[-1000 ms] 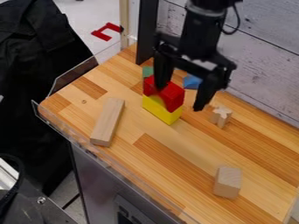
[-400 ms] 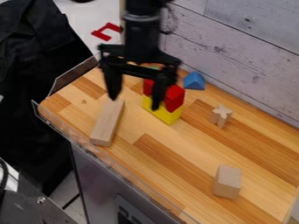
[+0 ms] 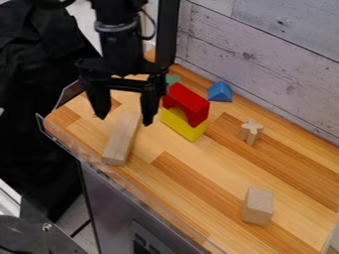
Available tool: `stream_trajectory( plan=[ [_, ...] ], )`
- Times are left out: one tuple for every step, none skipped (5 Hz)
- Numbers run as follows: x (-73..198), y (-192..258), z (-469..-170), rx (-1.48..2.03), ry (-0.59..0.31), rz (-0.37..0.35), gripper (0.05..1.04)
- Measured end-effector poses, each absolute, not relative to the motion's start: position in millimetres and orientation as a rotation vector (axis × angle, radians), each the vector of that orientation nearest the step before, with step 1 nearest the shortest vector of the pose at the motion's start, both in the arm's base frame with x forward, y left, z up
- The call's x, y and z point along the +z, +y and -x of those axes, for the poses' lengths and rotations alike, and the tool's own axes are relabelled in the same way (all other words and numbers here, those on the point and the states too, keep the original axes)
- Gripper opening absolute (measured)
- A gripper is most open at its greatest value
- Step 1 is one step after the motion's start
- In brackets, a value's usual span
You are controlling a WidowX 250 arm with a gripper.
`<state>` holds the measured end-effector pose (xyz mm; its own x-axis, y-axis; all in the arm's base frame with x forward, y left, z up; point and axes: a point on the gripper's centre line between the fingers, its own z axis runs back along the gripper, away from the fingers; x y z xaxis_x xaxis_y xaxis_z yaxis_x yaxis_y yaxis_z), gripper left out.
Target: Put the rectangle on top of red arch
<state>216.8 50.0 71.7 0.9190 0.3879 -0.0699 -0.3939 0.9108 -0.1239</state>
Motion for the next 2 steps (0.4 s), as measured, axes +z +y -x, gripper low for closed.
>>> stream_trajectory(
  plan=[
    [61.8, 64.7, -219.0, 0.410, 0.028, 0.147, 1.000],
    [54.4, 72.2, -220.6, 0.387, 0.049, 0.154, 1.000]
  ],
)
